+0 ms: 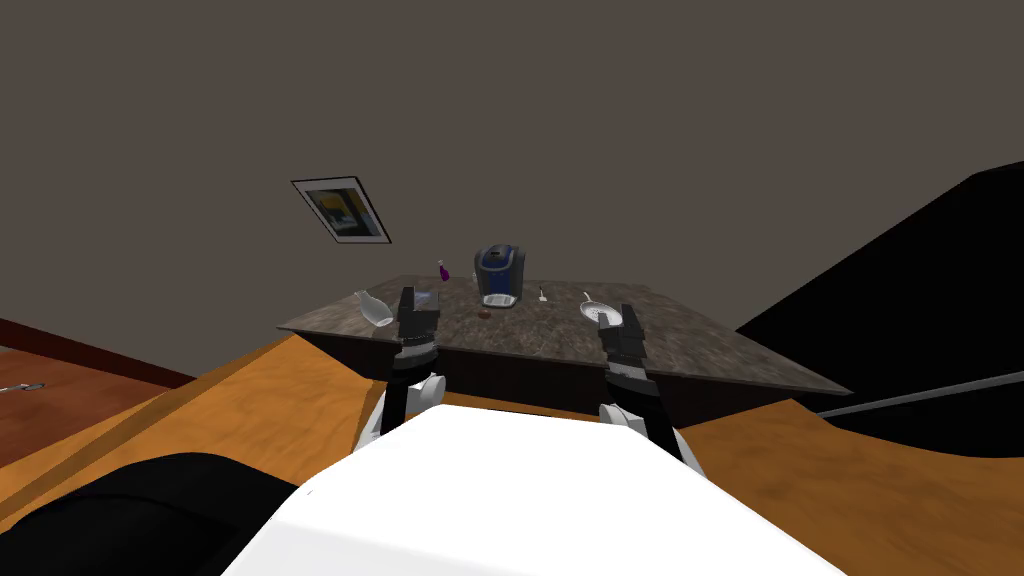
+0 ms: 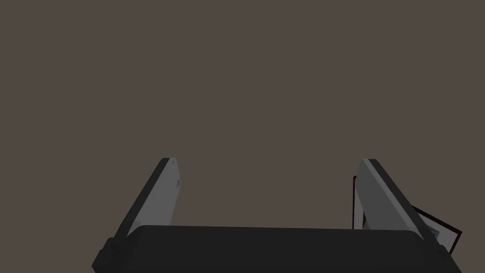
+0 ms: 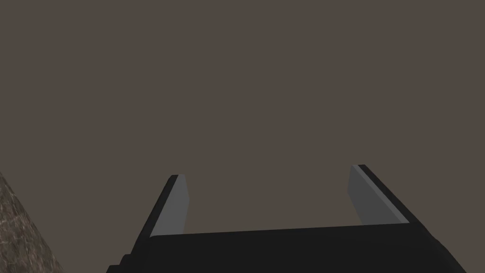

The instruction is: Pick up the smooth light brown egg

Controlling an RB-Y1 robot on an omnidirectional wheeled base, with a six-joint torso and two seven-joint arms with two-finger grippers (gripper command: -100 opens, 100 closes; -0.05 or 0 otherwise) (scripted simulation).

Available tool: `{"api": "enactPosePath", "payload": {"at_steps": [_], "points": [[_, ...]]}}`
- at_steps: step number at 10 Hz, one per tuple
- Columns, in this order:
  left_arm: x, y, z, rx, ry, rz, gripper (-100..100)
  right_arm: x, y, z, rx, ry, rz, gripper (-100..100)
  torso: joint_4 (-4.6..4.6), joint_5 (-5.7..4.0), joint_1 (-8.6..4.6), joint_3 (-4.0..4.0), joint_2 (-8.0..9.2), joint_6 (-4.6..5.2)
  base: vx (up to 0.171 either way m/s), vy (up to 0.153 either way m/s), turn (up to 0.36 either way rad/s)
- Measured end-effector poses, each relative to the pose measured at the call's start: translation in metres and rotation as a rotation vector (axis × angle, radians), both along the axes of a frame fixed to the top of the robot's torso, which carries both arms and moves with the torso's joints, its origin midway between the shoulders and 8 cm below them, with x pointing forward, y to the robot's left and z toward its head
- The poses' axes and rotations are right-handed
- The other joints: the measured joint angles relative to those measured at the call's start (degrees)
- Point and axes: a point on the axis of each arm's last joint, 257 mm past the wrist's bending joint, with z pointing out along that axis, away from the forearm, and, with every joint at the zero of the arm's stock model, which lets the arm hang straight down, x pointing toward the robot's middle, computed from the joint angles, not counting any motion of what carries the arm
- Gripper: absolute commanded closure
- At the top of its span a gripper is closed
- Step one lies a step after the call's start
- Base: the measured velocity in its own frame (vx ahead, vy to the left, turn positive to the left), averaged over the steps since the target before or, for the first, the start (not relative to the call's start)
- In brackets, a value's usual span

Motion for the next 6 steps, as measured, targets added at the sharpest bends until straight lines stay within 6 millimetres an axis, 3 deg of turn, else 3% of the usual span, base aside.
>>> {"api": "enactPosePath", "payload": {"at_steps": [6], "points": [[0.037, 0.028, -0.019, 0.088, 0.112, 0.061, -100, 0.0, 0.0, 0.0, 0.0, 0.0, 0.0, 0, 0.0, 0.1, 0.42, 0.0, 0.0, -0.01, -0.004, 0.11, -0.079]]}}
